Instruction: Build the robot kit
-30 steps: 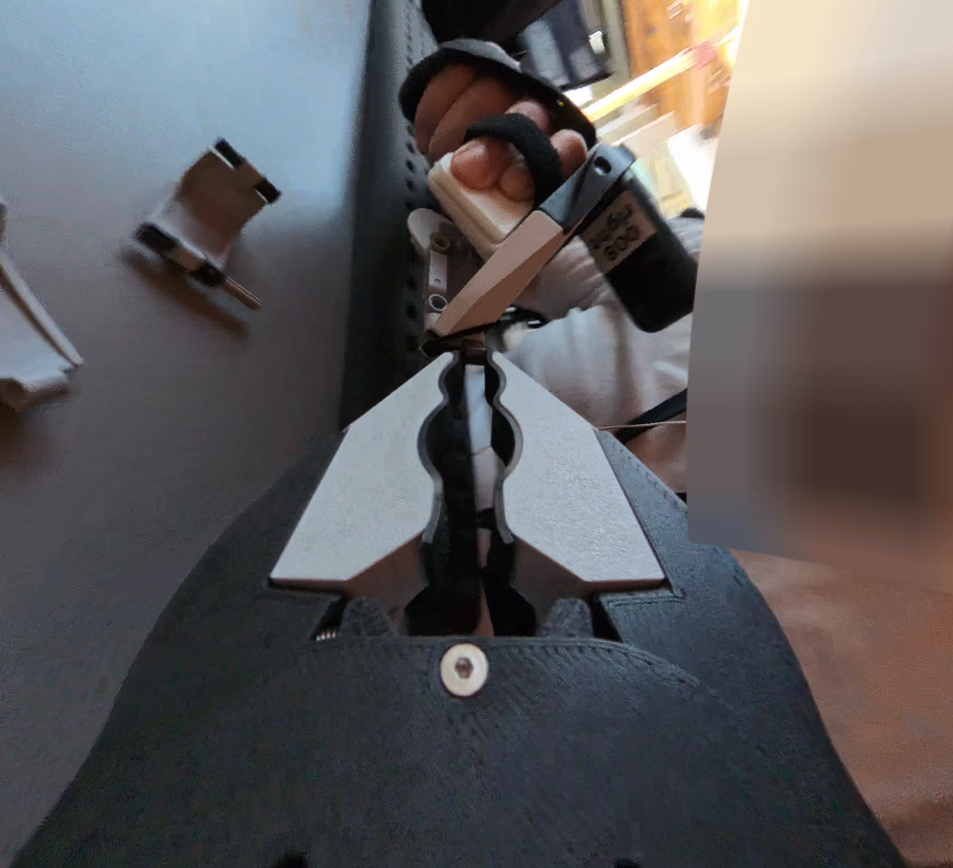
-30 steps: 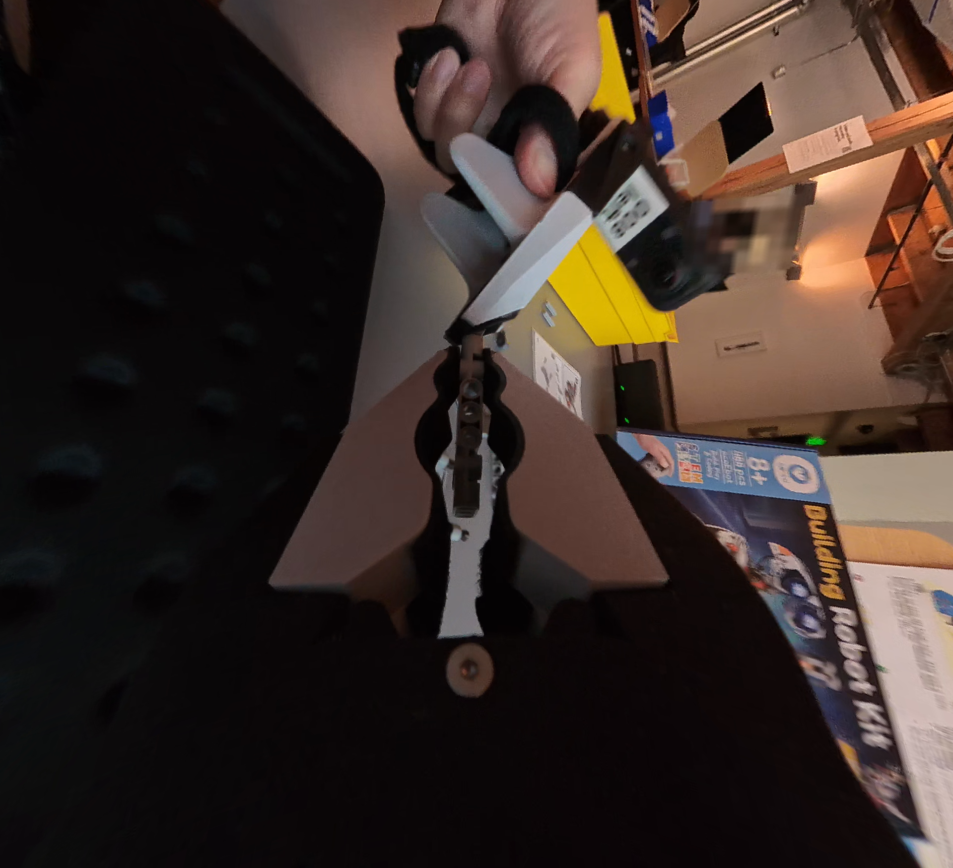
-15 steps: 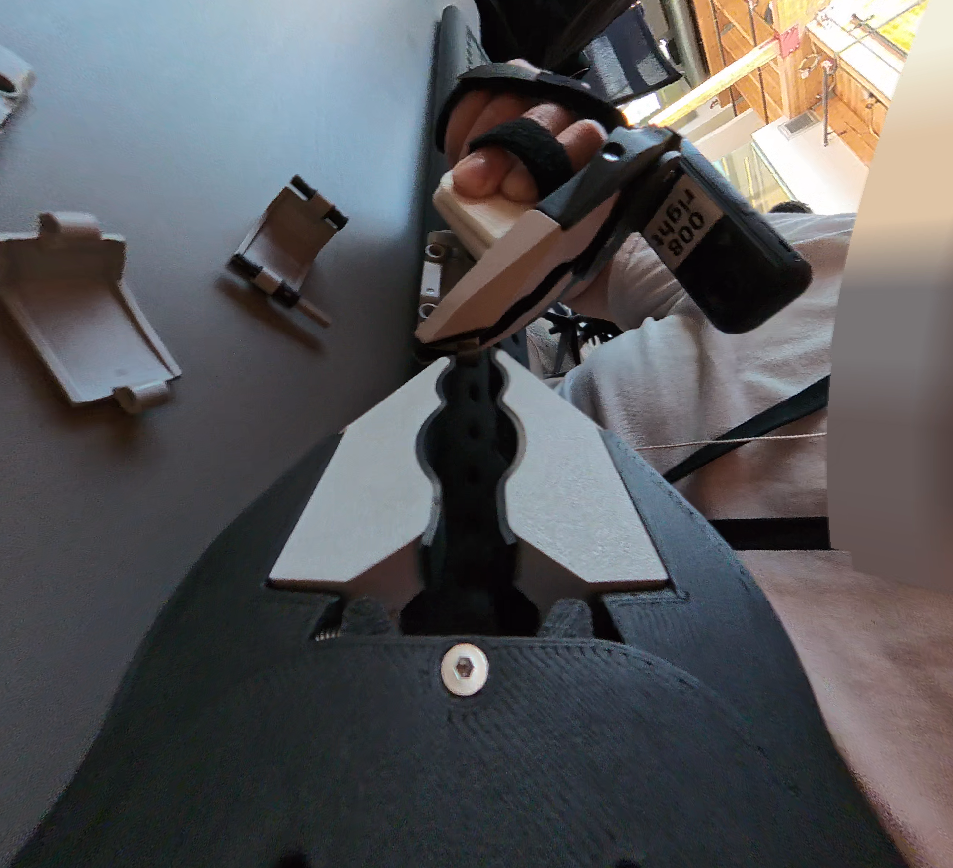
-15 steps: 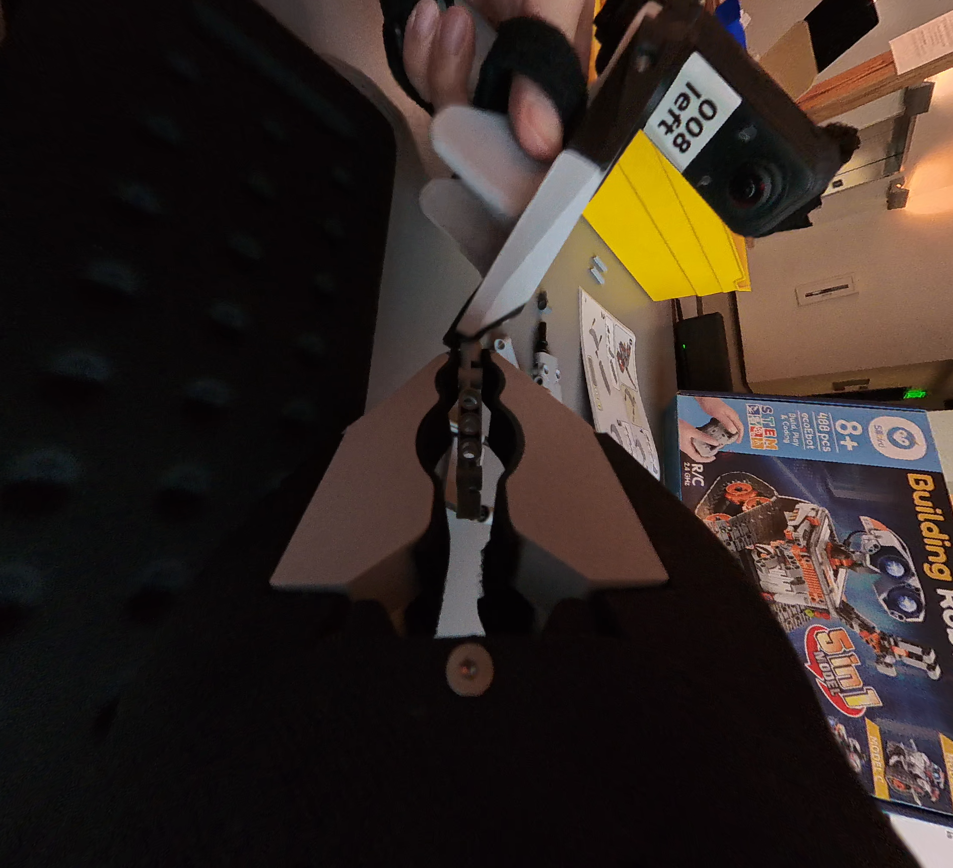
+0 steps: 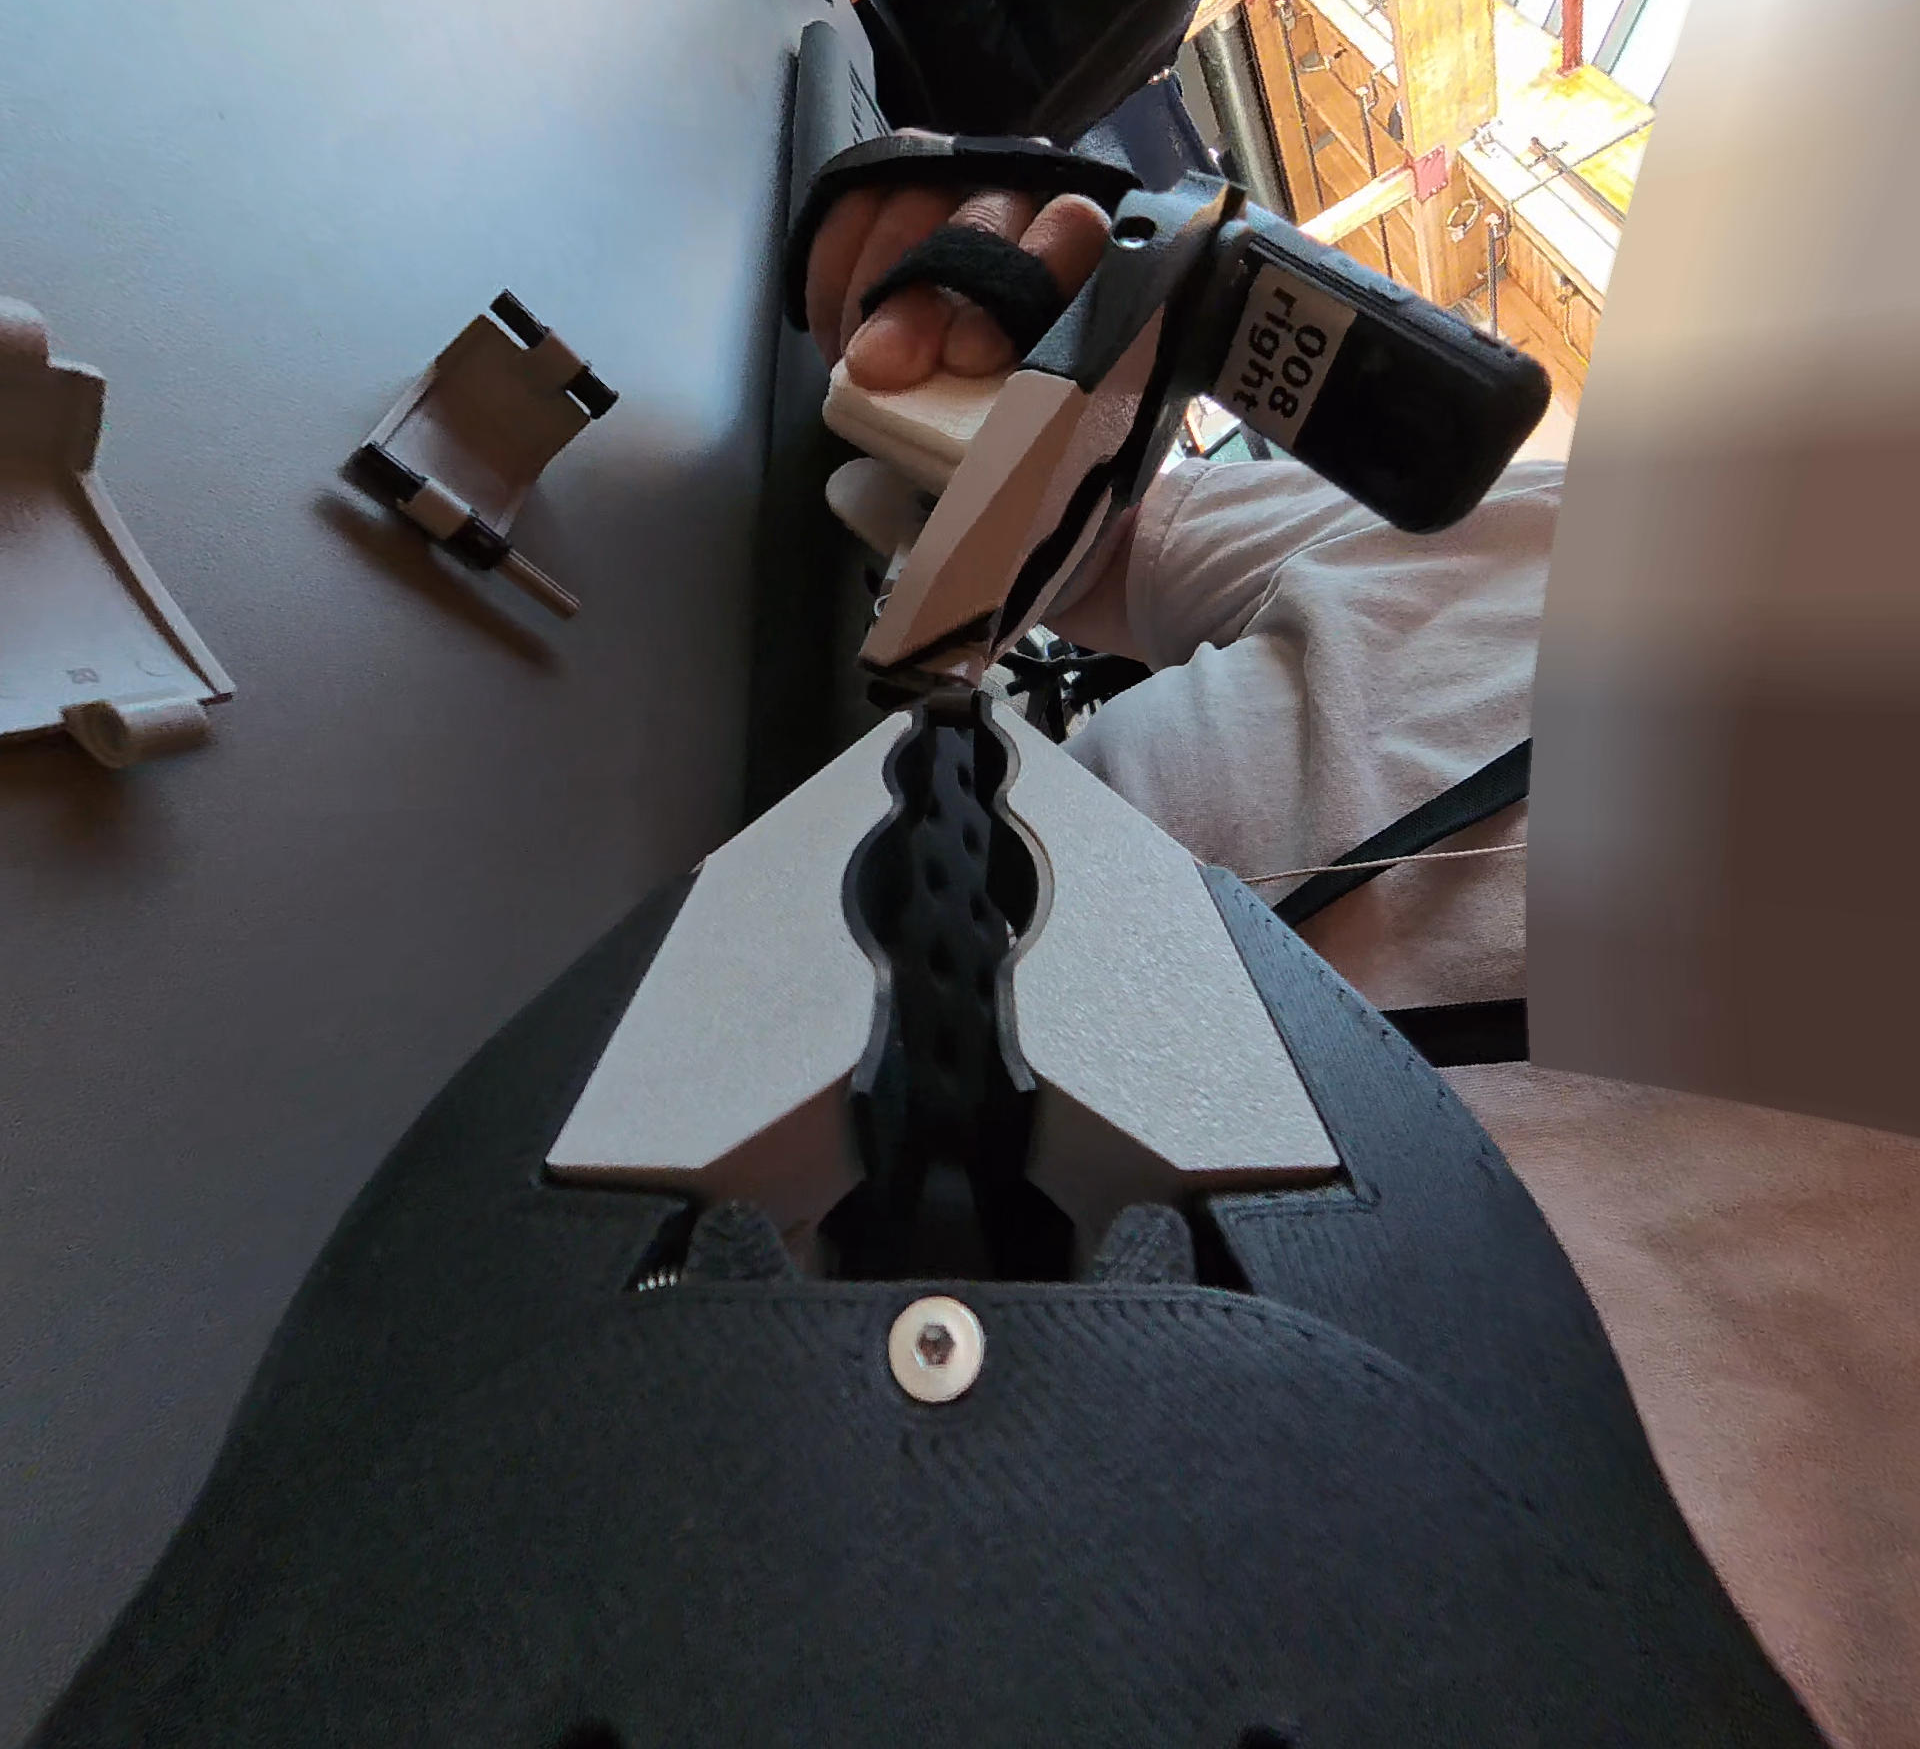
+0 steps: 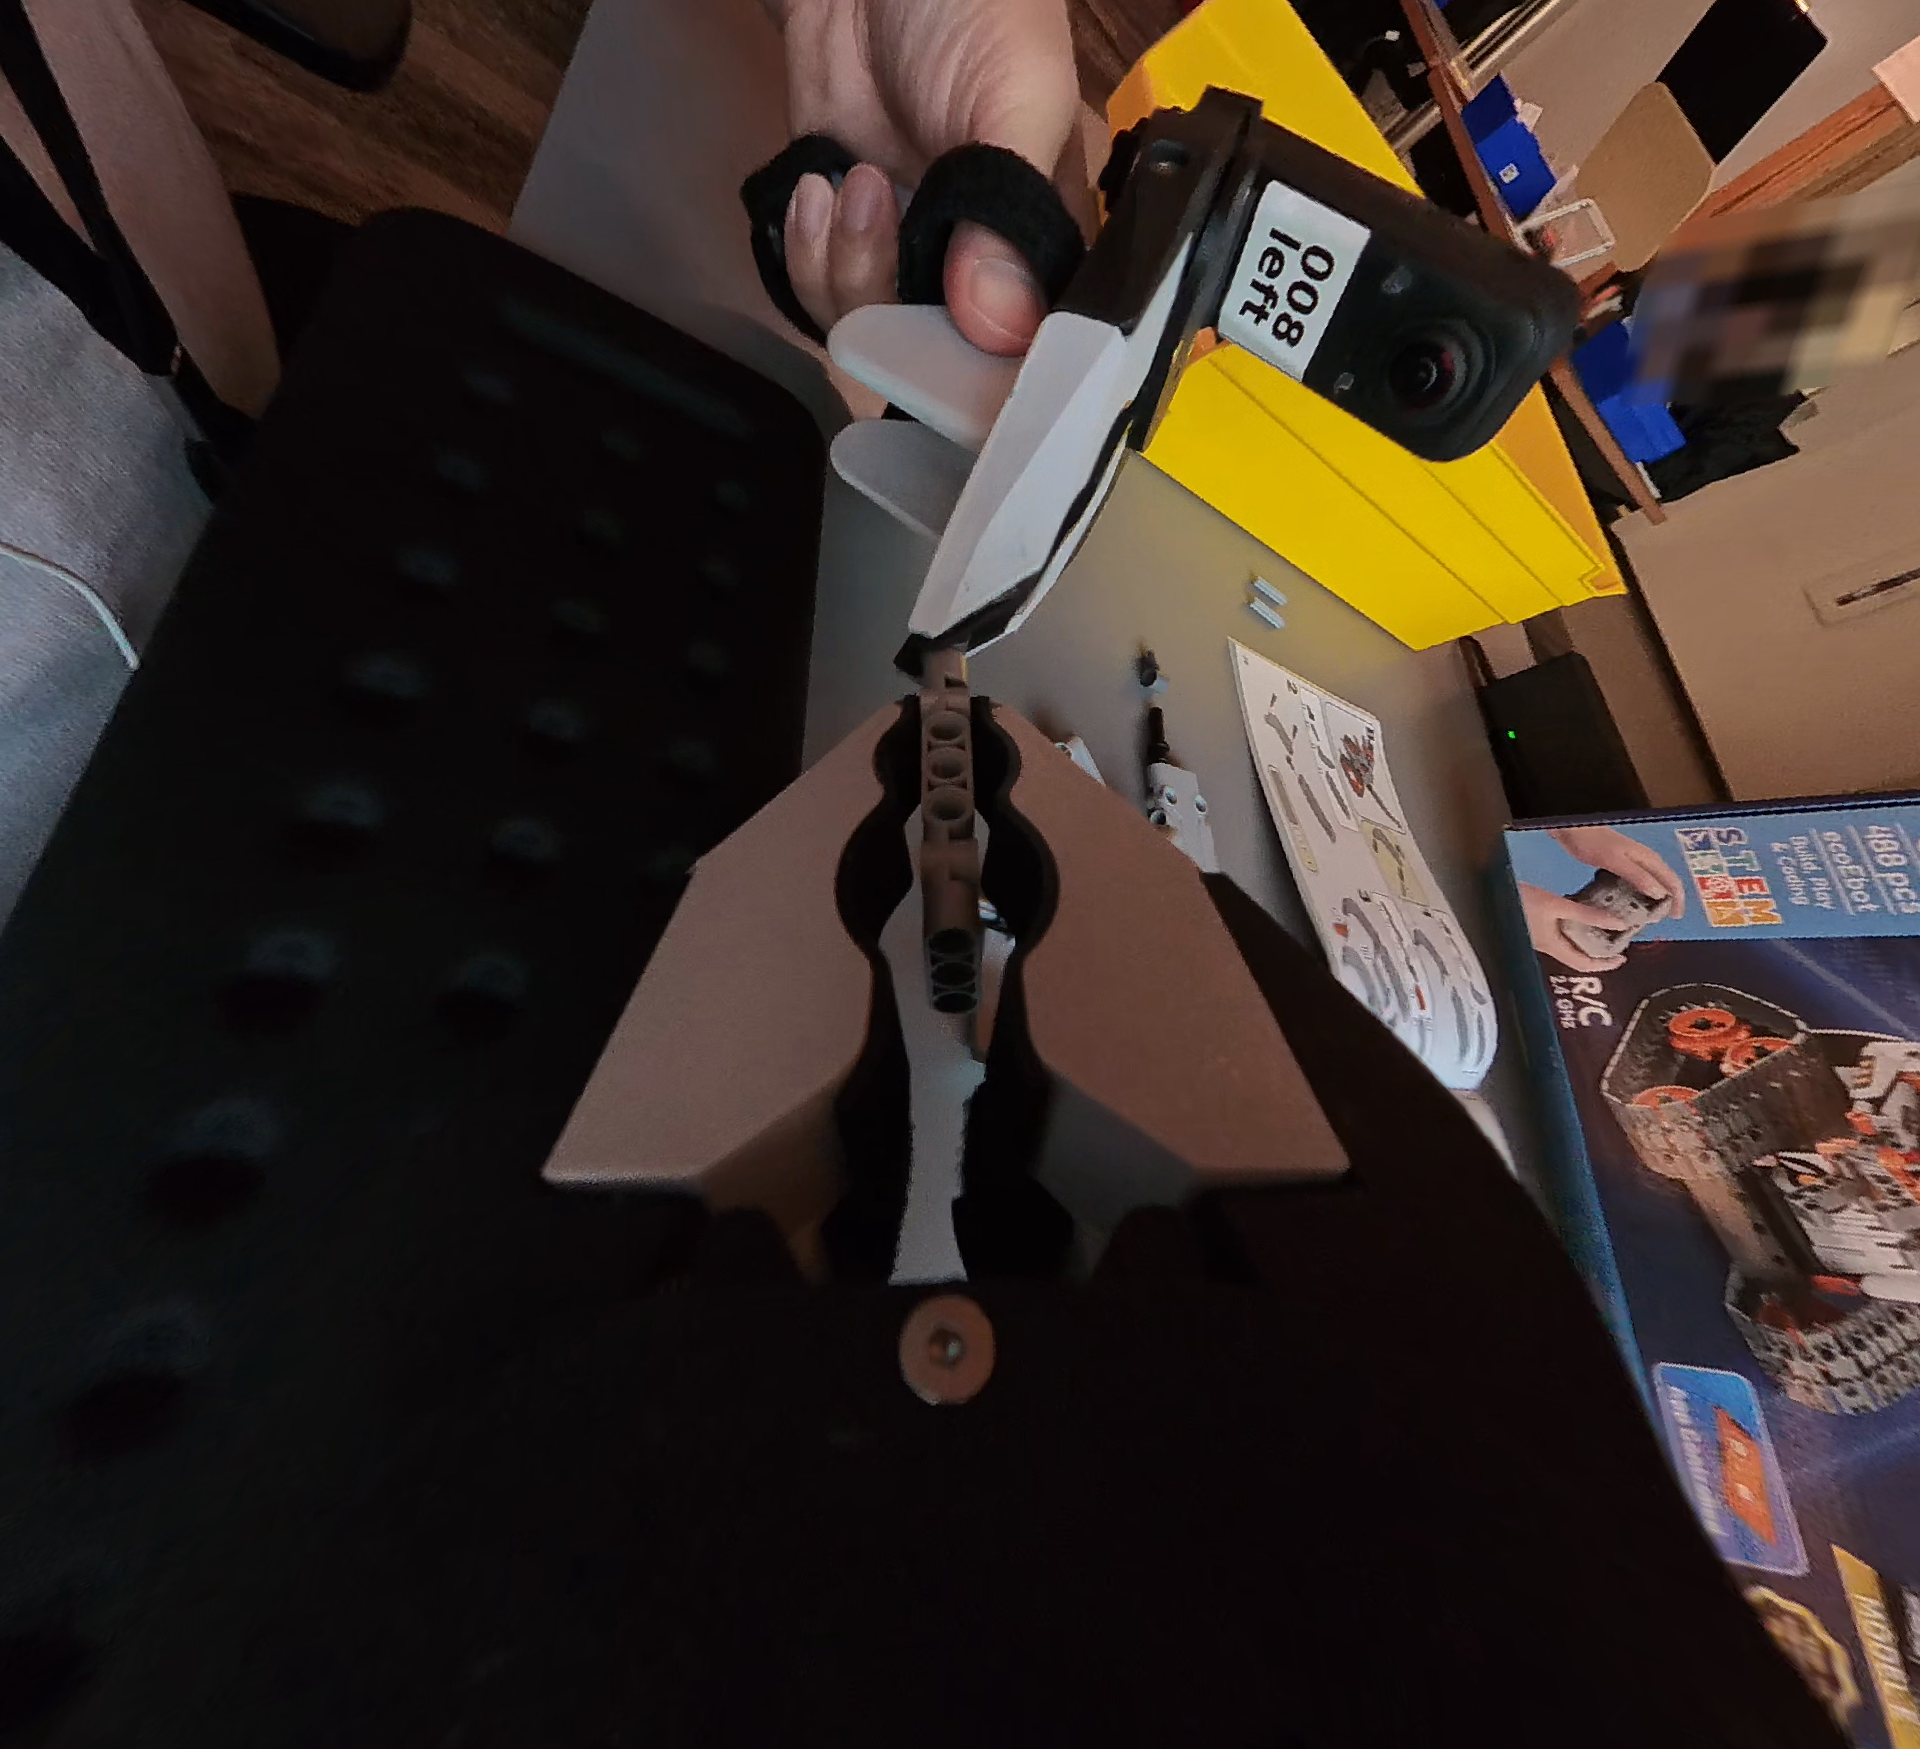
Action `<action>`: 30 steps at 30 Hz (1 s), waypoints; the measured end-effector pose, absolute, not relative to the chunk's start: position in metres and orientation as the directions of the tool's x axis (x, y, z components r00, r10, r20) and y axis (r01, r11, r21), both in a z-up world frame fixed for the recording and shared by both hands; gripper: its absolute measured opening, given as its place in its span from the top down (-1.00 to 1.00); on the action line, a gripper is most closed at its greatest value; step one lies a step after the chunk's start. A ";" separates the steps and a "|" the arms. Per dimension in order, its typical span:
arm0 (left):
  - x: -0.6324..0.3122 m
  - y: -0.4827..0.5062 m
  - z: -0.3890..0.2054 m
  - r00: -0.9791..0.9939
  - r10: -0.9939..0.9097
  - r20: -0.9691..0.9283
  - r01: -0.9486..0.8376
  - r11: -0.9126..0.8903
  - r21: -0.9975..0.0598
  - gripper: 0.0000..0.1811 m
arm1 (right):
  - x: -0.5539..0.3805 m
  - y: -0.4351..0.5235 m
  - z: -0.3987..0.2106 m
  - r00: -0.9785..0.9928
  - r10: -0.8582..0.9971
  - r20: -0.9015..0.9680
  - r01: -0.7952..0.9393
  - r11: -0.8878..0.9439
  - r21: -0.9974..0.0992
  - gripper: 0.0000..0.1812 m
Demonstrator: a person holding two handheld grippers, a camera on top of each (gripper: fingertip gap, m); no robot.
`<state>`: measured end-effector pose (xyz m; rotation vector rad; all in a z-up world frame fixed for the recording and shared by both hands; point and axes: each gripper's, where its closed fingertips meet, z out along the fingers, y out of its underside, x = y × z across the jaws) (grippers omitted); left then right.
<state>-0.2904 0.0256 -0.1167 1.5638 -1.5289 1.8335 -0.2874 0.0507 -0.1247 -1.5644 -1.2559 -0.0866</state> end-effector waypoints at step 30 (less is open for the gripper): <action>-0.294 0.060 -0.063 -0.561 -0.703 0.438 -0.418 -0.216 -0.882 0.76 | -0.277 0.041 -0.077 0.588 0.792 0.164 0.258 0.008 -0.966 0.92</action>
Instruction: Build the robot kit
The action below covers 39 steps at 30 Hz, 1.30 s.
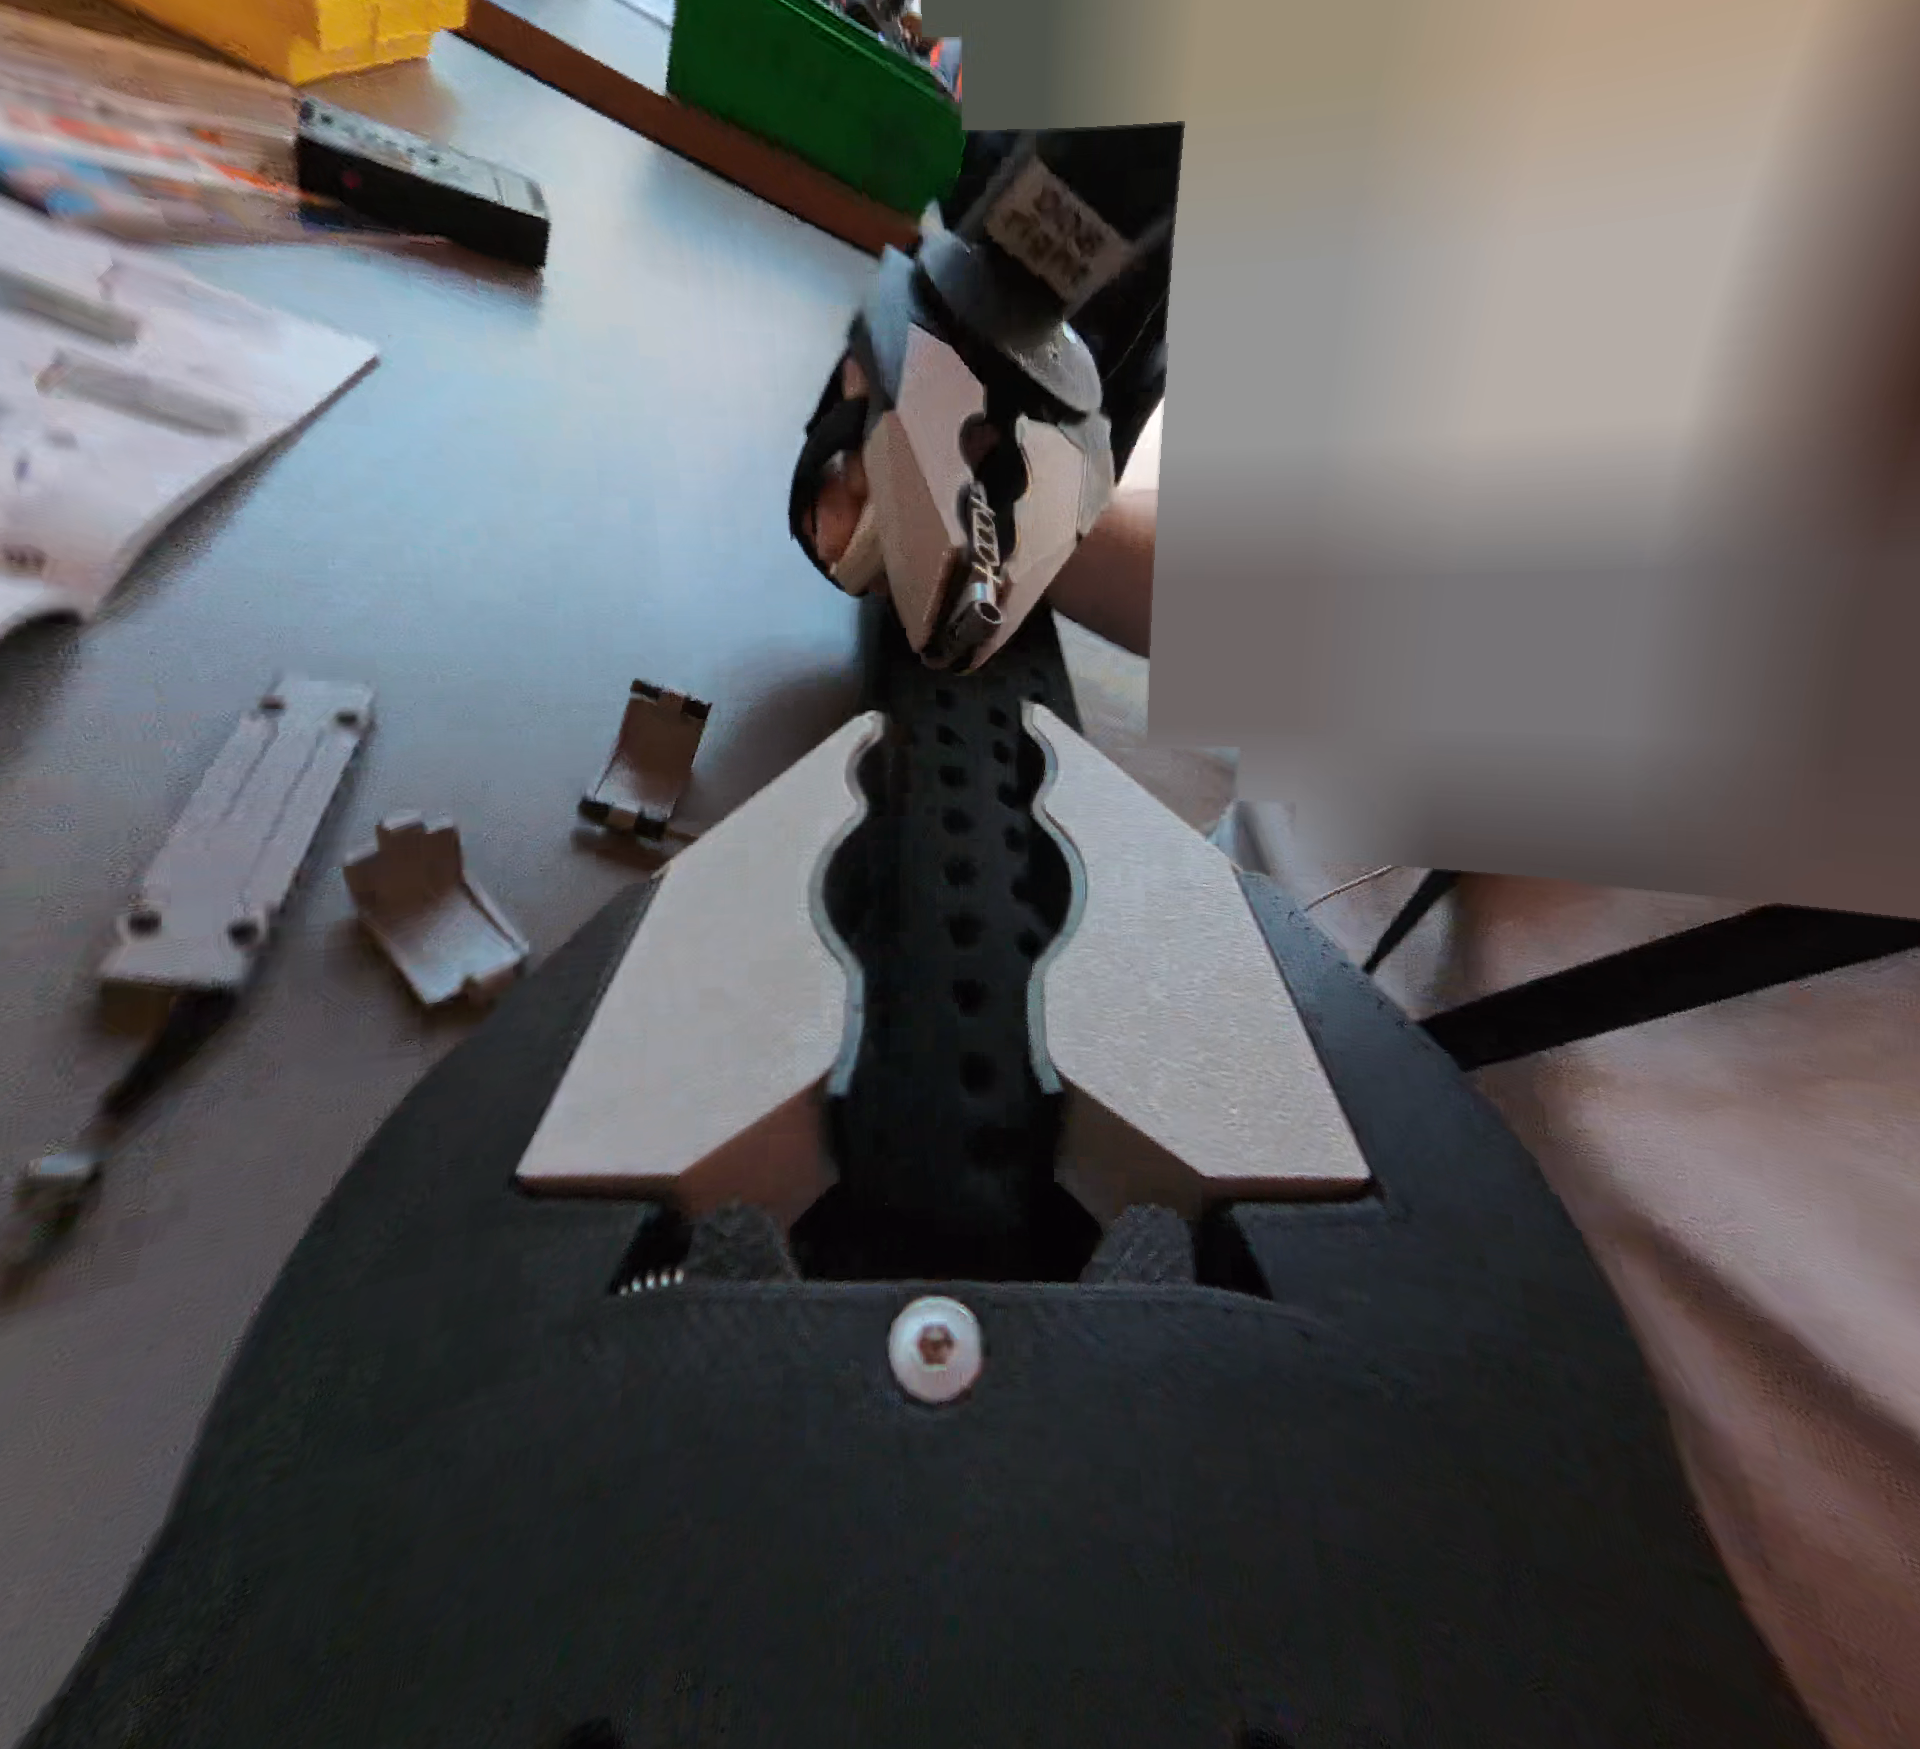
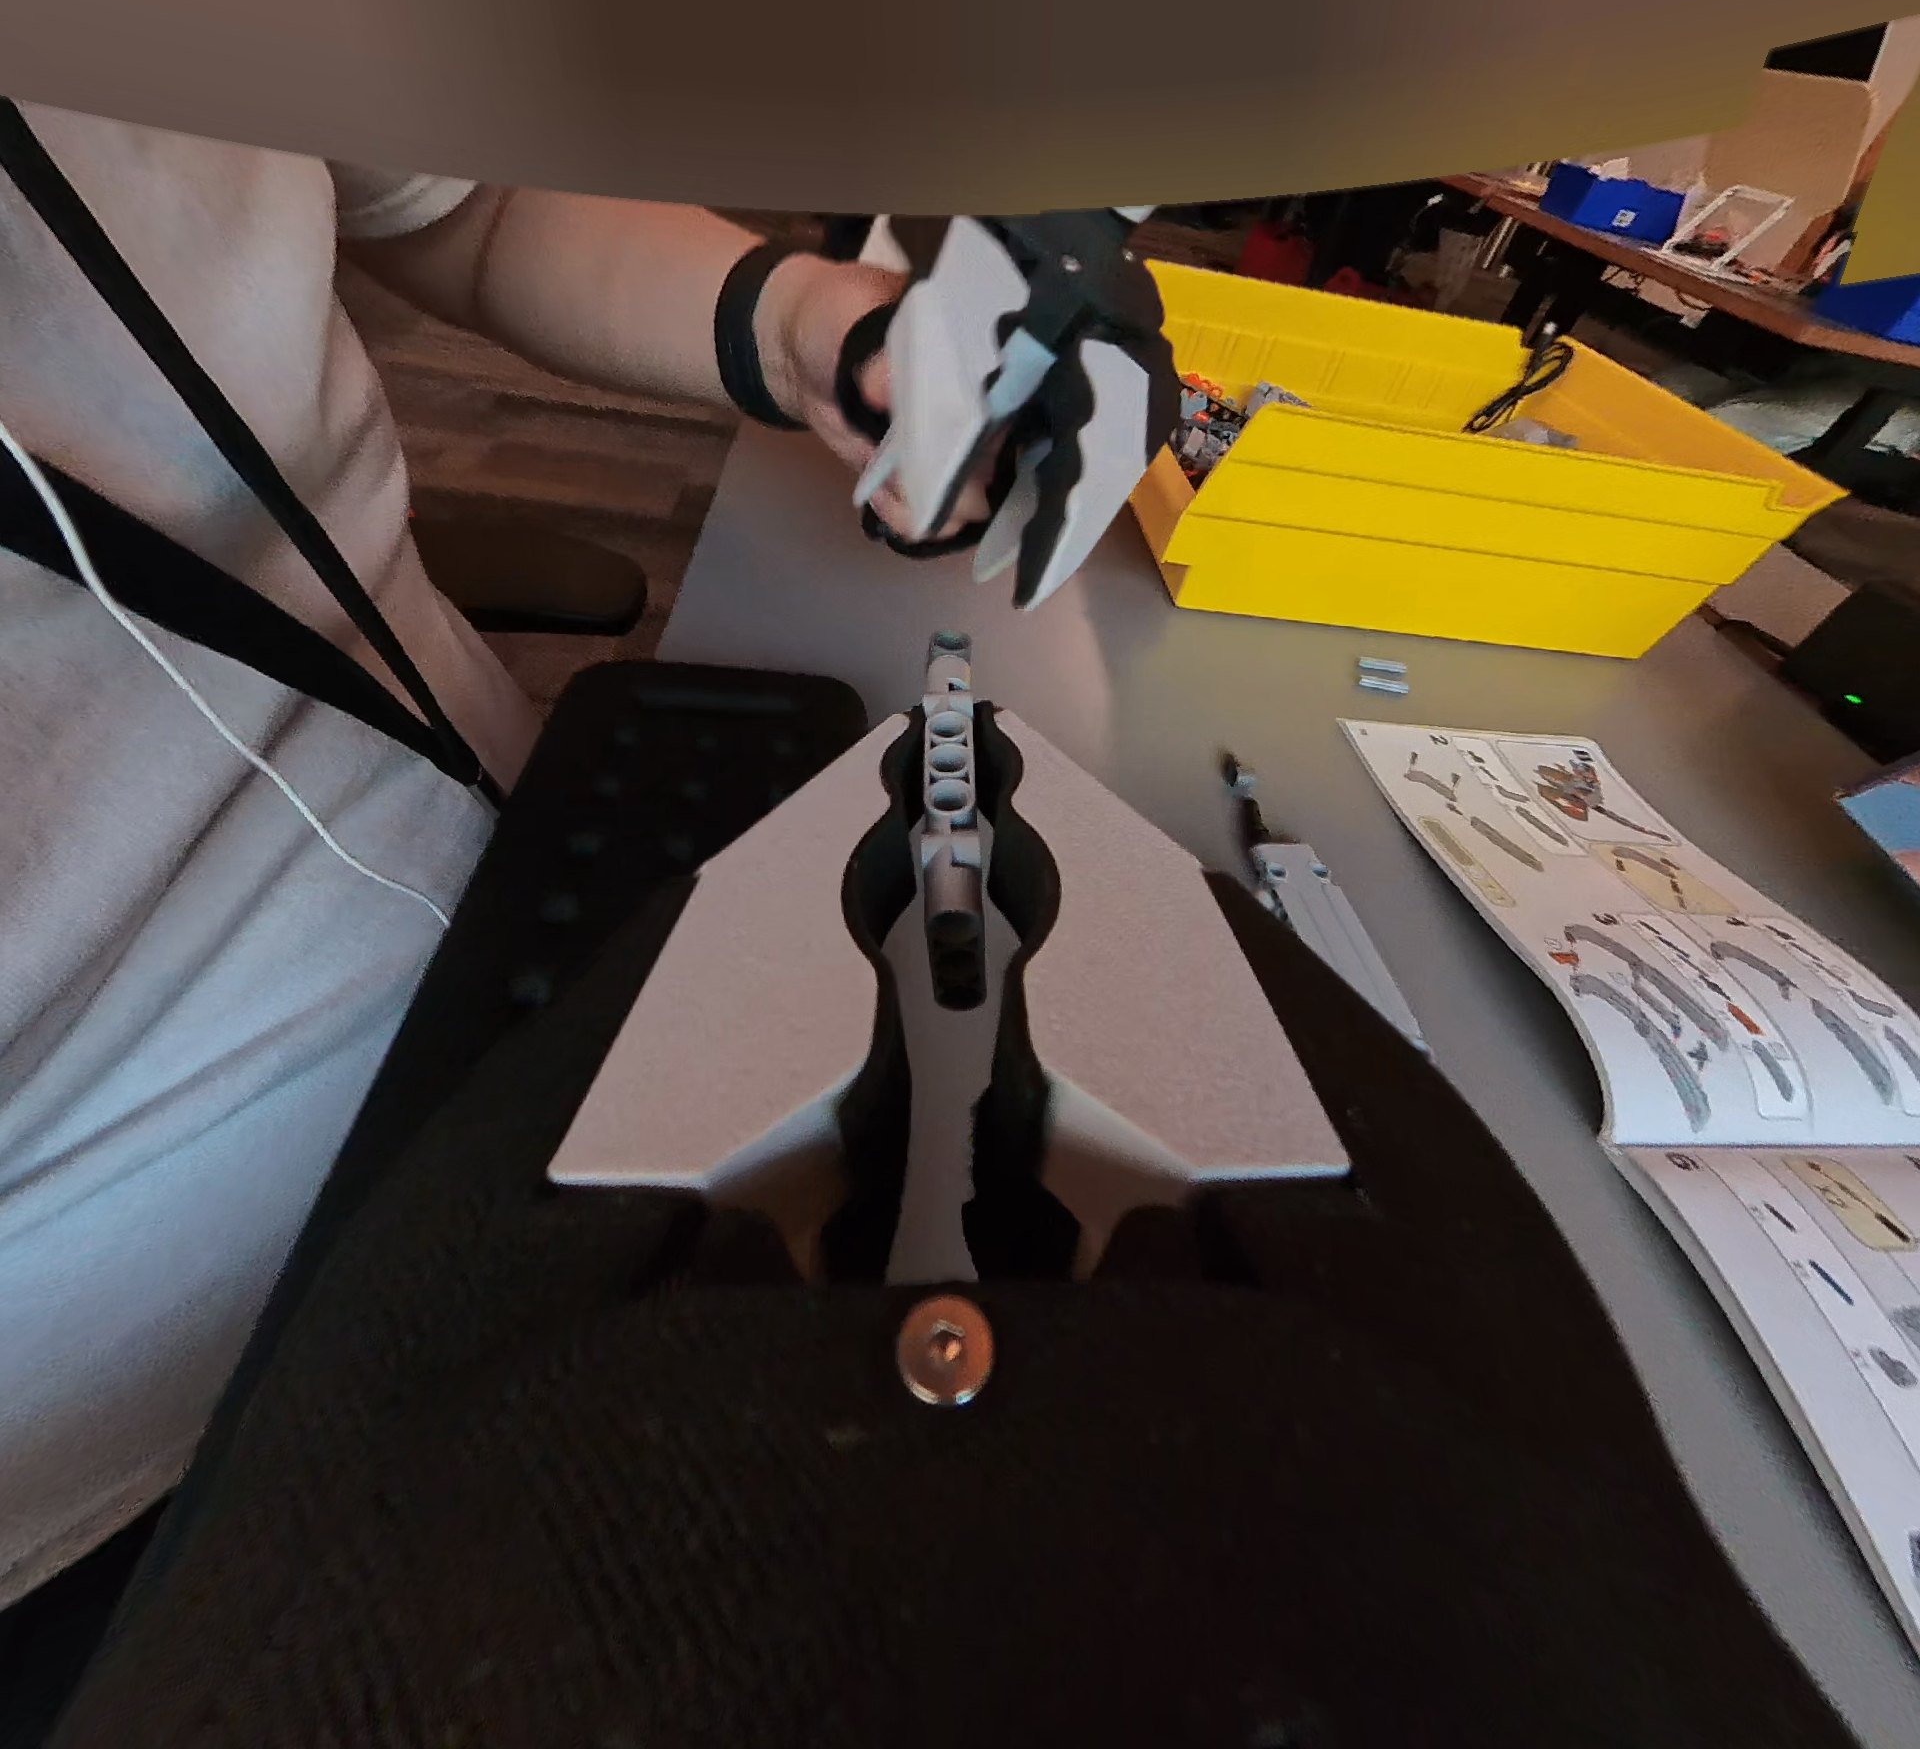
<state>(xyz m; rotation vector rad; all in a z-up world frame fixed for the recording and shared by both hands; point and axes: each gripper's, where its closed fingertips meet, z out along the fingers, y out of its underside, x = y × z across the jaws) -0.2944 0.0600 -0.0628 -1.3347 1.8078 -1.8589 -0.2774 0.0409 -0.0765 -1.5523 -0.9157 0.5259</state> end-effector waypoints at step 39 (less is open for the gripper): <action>-0.263 0.036 -0.063 -0.422 -0.906 -0.030 -0.205 0.128 -0.970 0.95 | -0.273 0.049 -0.073 0.639 0.766 -0.070 0.061 -0.141 -0.988 0.93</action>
